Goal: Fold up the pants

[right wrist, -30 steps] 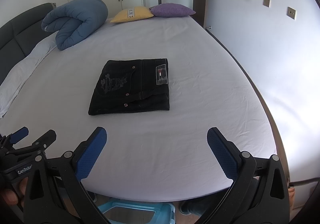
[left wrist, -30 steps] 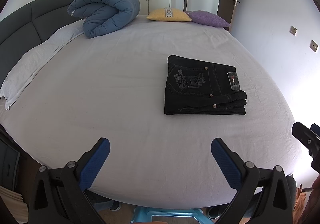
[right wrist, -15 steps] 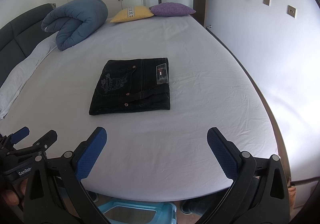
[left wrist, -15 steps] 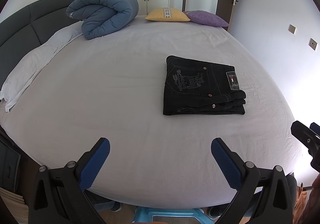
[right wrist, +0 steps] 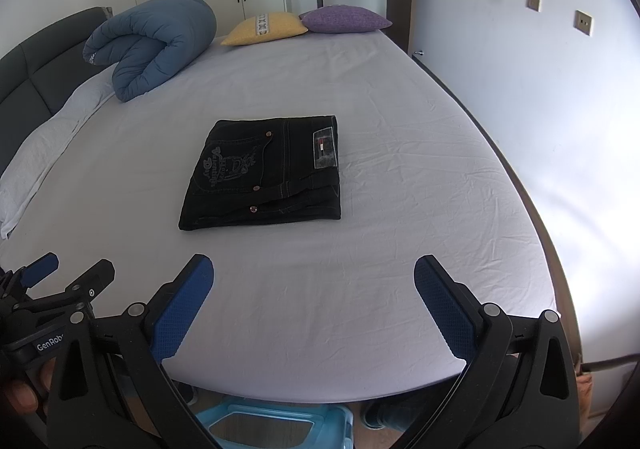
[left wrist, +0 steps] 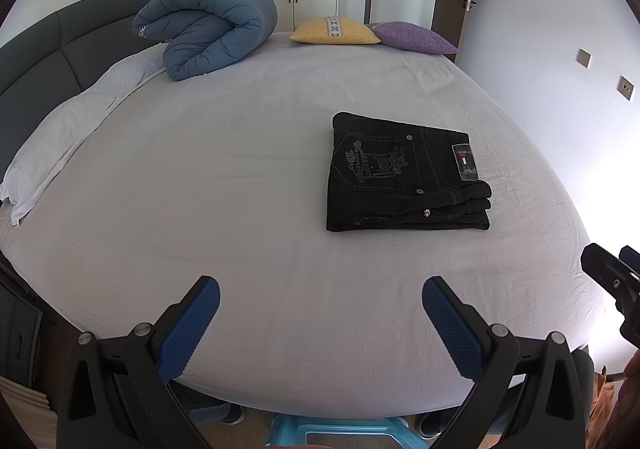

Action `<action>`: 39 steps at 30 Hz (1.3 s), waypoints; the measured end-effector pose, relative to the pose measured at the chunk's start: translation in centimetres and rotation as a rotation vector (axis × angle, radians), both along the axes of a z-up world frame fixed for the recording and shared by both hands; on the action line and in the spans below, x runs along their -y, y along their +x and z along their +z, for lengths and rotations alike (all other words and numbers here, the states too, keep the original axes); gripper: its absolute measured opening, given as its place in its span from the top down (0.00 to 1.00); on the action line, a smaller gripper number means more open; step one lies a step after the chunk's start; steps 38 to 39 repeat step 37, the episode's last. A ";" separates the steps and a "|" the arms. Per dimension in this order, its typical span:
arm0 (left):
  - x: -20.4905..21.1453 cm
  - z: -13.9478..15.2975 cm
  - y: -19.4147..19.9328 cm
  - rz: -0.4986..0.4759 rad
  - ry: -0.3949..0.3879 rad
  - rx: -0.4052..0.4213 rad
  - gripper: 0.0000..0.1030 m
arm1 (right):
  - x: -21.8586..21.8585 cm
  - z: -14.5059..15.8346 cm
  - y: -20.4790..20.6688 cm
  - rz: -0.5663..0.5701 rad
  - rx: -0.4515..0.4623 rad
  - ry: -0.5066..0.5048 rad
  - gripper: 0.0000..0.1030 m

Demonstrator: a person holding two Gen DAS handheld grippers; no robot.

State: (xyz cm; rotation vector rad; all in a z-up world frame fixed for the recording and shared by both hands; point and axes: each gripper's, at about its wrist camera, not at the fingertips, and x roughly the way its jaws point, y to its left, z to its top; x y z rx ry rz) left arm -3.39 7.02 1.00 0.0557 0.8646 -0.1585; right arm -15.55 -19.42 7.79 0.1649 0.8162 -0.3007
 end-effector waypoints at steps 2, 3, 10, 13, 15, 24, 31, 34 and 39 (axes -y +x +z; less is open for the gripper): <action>0.0 0.0 0.0 -0.001 -0.001 0.001 0.00 | 0.0 0.0 0.0 0.001 -0.001 0.000 0.01; 0.0 0.0 0.0 -0.001 0.000 0.001 0.00 | -0.1 0.0 0.0 0.000 -0.001 0.000 0.01; 0.0 0.0 0.0 0.001 0.002 -0.001 0.00 | -0.4 -0.2 -0.1 0.000 -0.005 0.001 0.01; 0.0 -0.1 0.0 0.001 0.002 -0.001 0.00 | -0.4 -0.4 -0.1 0.002 -0.006 0.002 0.01; -0.1 -0.1 0.0 0.001 0.003 -0.001 0.00 | -0.5 -0.4 -0.2 0.000 -0.008 0.003 0.01; -0.1 -0.2 -0.2 -0.002 0.005 -0.003 0.00 | -0.4 -0.8 -0.3 0.002 -0.010 0.010 0.01; -0.3 -0.3 -0.2 0.001 0.011 0.000 0.00 | -0.4 -1.1 -0.5 0.003 -0.014 0.016 0.01; -0.5 -0.4 -0.2 0.007 0.011 0.001 0.00 | -0.2 -1.1 -0.4 0.003 -0.015 0.016 0.01; -0.5 -0.4 -0.3 0.008 0.027 0.012 0.00 | -0.4 -1.3 -0.6 0.004 -0.018 0.018 0.01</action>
